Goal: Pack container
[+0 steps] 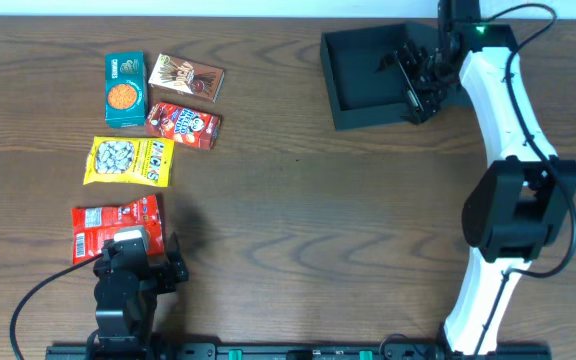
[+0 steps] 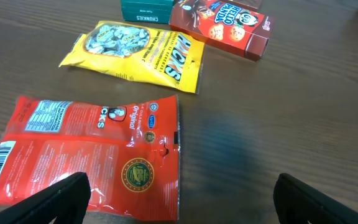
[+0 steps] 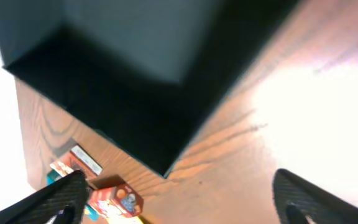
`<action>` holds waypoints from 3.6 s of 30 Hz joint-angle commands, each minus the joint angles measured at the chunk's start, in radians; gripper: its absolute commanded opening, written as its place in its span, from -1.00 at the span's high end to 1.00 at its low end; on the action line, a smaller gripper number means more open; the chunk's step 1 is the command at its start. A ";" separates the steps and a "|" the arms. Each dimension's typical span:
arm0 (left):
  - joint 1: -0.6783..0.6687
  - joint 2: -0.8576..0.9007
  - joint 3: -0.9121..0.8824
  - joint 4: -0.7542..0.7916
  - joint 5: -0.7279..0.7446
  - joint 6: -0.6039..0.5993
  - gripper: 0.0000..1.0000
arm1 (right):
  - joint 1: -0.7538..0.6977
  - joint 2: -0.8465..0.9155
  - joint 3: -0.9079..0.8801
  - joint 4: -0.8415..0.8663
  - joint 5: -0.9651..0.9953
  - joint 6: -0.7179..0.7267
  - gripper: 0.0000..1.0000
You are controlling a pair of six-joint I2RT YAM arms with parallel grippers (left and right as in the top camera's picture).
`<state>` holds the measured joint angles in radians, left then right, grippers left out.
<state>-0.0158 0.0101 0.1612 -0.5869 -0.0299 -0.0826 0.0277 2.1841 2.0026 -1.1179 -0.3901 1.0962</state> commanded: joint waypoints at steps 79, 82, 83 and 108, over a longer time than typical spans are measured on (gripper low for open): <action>0.004 -0.006 -0.009 0.000 -0.003 -0.007 -0.90 | 0.143 0.180 0.174 -0.236 0.238 -0.175 0.49; 0.004 -0.006 -0.009 0.000 -0.003 -0.007 -0.90 | 0.143 0.180 0.150 -0.233 0.232 -0.165 0.49; 0.004 -0.006 -0.009 0.000 -0.003 -0.007 -0.90 | 0.143 0.180 0.142 -0.231 0.232 -0.164 0.49; 0.004 -0.006 -0.009 0.000 -0.003 -0.007 -0.90 | 0.144 0.192 0.117 -0.243 0.200 -0.128 0.43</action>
<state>-0.0158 0.0101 0.1612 -0.5869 -0.0299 -0.0822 0.1703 2.3428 2.1689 -1.3525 -0.2039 0.9356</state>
